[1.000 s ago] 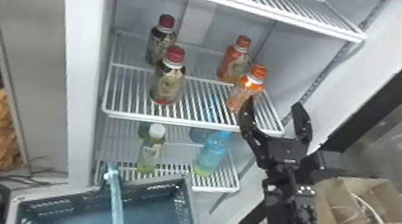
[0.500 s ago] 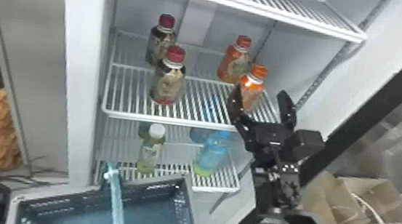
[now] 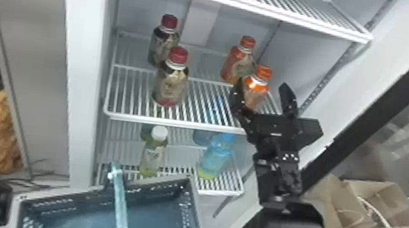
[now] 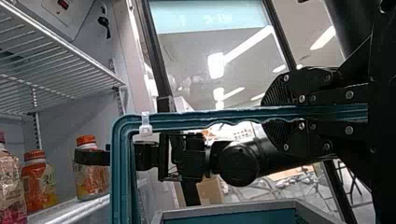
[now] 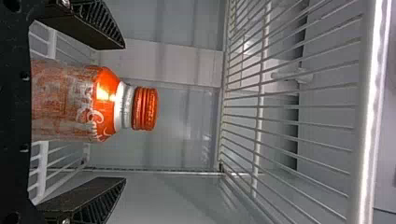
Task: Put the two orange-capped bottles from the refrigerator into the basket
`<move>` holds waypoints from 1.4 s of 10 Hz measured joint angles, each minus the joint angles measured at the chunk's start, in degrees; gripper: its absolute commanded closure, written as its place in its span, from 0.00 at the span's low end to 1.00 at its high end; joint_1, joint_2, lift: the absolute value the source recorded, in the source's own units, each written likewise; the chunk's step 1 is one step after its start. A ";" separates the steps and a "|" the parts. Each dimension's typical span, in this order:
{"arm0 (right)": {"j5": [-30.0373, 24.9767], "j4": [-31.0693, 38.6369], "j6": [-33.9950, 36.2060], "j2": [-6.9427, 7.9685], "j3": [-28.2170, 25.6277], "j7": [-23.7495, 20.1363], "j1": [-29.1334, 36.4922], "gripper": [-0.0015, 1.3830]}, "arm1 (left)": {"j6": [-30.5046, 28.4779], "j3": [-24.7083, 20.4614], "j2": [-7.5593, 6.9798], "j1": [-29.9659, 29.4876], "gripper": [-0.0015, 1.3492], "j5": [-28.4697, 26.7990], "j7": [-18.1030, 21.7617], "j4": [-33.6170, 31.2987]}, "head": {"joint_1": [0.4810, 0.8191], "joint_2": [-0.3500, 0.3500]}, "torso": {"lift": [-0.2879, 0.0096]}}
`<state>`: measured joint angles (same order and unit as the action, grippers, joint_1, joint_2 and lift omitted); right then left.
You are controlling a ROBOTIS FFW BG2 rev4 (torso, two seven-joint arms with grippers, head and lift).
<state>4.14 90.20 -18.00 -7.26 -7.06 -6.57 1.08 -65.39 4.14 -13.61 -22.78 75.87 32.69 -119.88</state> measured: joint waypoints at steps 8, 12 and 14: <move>1.78 4.22 1.66 -0.34 1.13 0.01 1.58 0.70 | 0.00 0.00 -0.10 -0.20 0.89 0.34 0.00 0.00 | 0.63 0.00 | 0.83; 9.97 29.05 9.38 -0.83 1.62 -1.33 17.28 0.70 | 0.00 0.00 -0.03 0.01 0.89 0.28 0.00 0.00 | 0.63 0.00 | 0.83; 15.09 45.22 19.47 -0.91 3.23 -2.51 29.05 0.70 | 0.00 -0.03 0.07 -0.08 0.89 0.28 0.00 0.00 | 0.63 0.00 | 0.83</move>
<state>19.23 135.42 1.46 -8.17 -3.83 -9.09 30.13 -65.39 4.11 -13.54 -22.85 76.14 32.69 -119.88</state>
